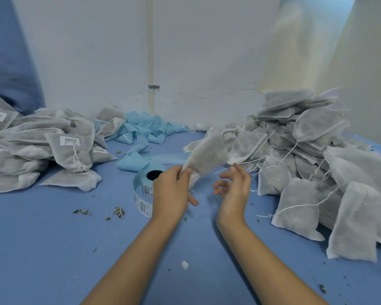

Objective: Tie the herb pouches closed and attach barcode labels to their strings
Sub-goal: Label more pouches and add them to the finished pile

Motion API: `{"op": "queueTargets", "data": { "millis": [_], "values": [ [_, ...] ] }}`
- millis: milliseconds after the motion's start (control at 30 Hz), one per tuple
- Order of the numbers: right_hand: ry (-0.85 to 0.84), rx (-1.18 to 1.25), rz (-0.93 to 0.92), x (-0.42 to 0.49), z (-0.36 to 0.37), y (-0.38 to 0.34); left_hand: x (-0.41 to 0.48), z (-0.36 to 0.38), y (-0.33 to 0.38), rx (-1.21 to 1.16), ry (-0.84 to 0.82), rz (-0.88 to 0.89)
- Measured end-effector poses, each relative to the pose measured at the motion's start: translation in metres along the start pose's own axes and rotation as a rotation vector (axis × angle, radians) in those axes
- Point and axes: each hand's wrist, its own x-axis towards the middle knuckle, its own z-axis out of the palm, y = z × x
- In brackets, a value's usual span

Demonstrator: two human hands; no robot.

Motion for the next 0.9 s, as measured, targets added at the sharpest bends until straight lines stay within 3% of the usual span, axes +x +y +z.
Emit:
{"op": "queueTargets", "data": {
  "millis": [133, 233, 367, 533, 667, 800, 900],
  "values": [
    [-0.181, -0.161, 0.161, -0.005, 0.004, 0.007, 0.003, 0.008, 0.011, -0.087, -0.012, -0.019],
    [-0.221, -0.116, 0.242, -0.006, 0.005, 0.008, -0.003, 0.015, 0.009, -0.100, -0.061, -0.064],
    [-0.161, -0.044, 0.318, -0.005, 0.002, 0.007, -0.010, 0.029, 0.004, -0.490, -0.116, -0.347],
    [-0.129, -0.180, 0.345, 0.001, -0.001, 0.009, -0.017, 0.037, -0.008, -0.458, -0.138, -0.397],
    [-0.244, -0.174, 0.355, 0.002, 0.000, 0.010, -0.012, 0.028, -0.012, -0.332, -0.070, -0.373],
    [-0.333, -0.417, 0.232, 0.000, 0.000, 0.015, -0.010, 0.021, -0.010, -0.475, -0.049, -0.422],
    [-0.293, -0.345, 0.233, -0.001, -0.001, 0.015, -0.009, 0.020, -0.007, -0.608, -0.062, -0.430]
  ]
}}
